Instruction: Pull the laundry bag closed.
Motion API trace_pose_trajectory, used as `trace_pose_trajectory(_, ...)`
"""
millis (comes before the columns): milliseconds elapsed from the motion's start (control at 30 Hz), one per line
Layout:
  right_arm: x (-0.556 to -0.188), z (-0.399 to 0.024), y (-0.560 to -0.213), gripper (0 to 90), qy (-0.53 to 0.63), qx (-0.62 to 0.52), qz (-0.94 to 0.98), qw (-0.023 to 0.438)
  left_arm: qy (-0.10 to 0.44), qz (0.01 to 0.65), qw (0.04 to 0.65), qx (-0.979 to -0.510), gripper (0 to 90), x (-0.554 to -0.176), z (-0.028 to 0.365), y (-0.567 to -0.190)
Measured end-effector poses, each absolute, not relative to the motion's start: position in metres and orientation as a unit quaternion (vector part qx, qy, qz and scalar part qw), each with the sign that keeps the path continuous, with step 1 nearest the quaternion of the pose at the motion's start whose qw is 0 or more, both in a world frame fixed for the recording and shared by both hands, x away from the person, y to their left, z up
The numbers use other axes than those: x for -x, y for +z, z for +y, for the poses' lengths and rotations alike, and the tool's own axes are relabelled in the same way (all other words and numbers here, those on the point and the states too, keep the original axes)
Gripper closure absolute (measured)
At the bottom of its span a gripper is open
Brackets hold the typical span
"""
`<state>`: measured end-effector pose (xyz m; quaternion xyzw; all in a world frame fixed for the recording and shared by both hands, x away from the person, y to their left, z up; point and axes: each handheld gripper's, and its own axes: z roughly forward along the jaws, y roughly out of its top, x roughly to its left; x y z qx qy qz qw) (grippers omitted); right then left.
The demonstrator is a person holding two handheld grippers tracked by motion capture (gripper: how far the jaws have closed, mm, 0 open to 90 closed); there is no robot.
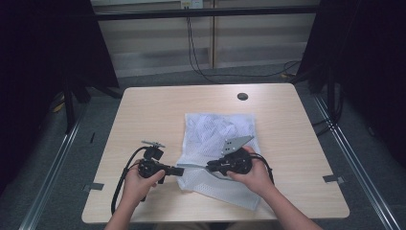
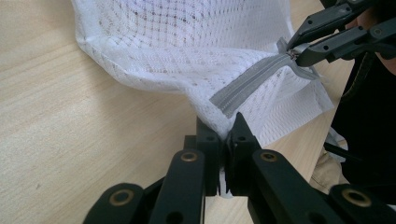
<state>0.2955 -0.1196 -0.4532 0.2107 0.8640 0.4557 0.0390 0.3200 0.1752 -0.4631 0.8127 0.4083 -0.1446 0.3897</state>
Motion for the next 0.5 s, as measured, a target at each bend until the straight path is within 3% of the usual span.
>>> trace_pose_trajectory(500, -0.2950, -0.1275, -0.4535, 82.5, 0.456, -0.212, 0.863, 0.040, -0.145, 0.411, 0.389, -0.812, 86.5, -0.3199, 0.1751, -0.4631)
